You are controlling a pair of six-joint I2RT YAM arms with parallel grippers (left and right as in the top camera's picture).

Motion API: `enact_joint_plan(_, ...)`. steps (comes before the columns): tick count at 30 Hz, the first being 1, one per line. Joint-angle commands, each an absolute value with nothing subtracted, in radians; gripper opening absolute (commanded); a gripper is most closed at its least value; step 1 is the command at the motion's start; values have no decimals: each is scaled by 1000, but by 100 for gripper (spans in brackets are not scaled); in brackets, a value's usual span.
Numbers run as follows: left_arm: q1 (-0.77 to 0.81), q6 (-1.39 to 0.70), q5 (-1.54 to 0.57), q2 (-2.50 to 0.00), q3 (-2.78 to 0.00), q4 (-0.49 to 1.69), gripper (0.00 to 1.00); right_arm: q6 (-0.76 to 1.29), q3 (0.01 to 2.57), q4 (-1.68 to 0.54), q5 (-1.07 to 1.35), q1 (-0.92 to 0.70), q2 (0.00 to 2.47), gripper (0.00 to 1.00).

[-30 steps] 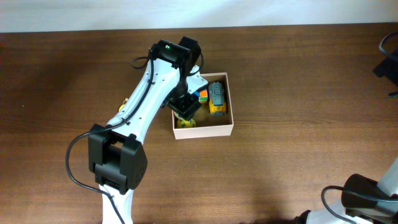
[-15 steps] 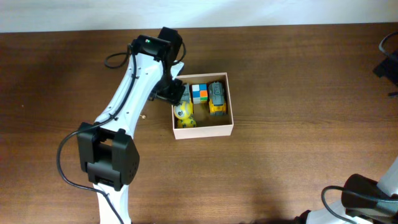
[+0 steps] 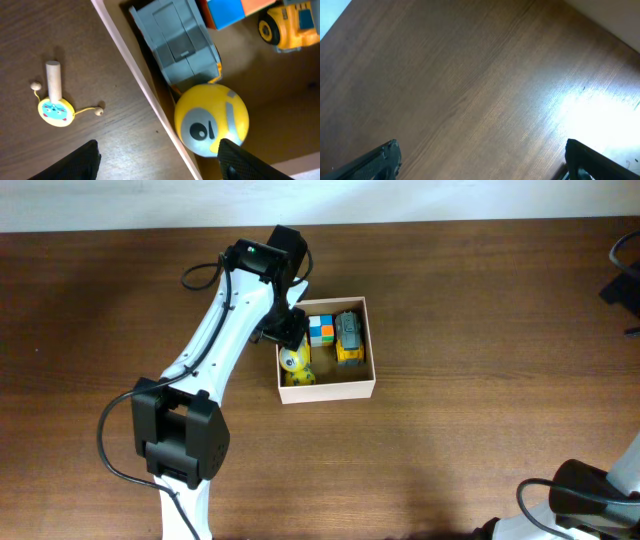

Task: Pack container
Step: 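Lower the minion ball into the box beside the yellow ball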

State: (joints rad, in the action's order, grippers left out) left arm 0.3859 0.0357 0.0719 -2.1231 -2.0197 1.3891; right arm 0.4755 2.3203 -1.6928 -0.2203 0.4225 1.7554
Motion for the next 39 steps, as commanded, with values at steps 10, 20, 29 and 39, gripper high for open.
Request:
enact_joint_plan(10, 384, 21, 179, -2132, -1981, 1358, 76, 488, 2320, -1698, -237, 426, 1761, 99)
enact_joint_plan(20, 384, 21, 210, -2132, -1981, 1369, 77, 488, 2320, -1698, -237, 426, 1761, 99)
enact_joint_plan(29, 385, 22, 207, -2132, -1981, 1382, 76, 488, 2320, -1698, -237, 426, 1761, 99)
enact_joint_plan(39, 424, 22, 207, -2132, -1980, 1384, 76, 488, 2320, -1698, -237, 426, 1761, 99)
